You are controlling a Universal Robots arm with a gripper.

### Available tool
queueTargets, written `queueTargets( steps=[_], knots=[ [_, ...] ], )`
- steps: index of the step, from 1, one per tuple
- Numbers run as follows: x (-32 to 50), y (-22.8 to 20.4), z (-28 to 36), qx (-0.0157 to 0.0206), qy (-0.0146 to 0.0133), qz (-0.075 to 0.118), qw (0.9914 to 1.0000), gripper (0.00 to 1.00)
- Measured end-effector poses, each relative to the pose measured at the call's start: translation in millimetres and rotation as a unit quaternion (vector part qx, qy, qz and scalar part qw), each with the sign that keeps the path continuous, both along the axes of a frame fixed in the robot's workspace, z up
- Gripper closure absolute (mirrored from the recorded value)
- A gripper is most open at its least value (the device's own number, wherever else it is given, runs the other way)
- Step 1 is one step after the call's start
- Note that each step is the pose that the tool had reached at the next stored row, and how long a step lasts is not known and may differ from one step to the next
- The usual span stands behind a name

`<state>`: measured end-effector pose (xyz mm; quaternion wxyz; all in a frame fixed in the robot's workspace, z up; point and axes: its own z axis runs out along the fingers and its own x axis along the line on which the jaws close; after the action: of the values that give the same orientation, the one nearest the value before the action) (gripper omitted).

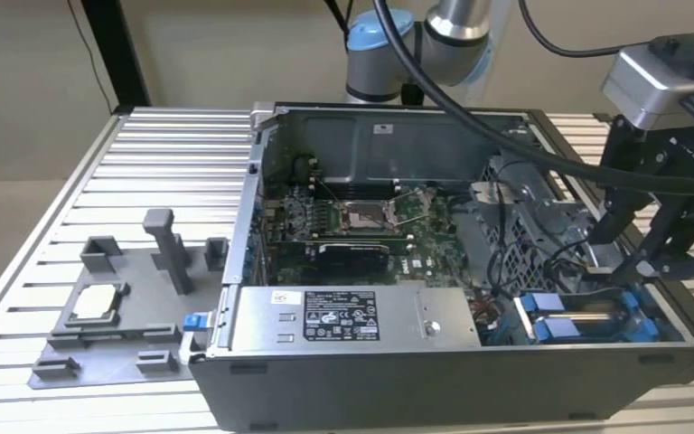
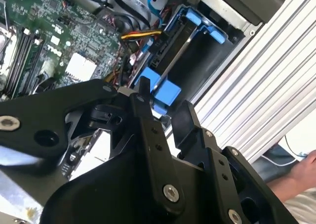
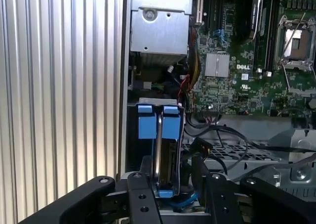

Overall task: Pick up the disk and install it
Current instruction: 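Insert the disk into the insertion slot, then insert the first disk wire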

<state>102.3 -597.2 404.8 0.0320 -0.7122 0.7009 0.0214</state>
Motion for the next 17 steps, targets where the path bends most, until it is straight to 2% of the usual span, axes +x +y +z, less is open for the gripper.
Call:
queueTargets(
  steps=[15, 17],
  knots=[
    [0.4, 0.0, -0.3, 0.0002, -0.0015, 0.000, 1.00000, 0.00],
    [0.6, 0.0, -2.3, 0.0003, -0.0016, 0.000, 1.00000, 0.00]
  ],
)
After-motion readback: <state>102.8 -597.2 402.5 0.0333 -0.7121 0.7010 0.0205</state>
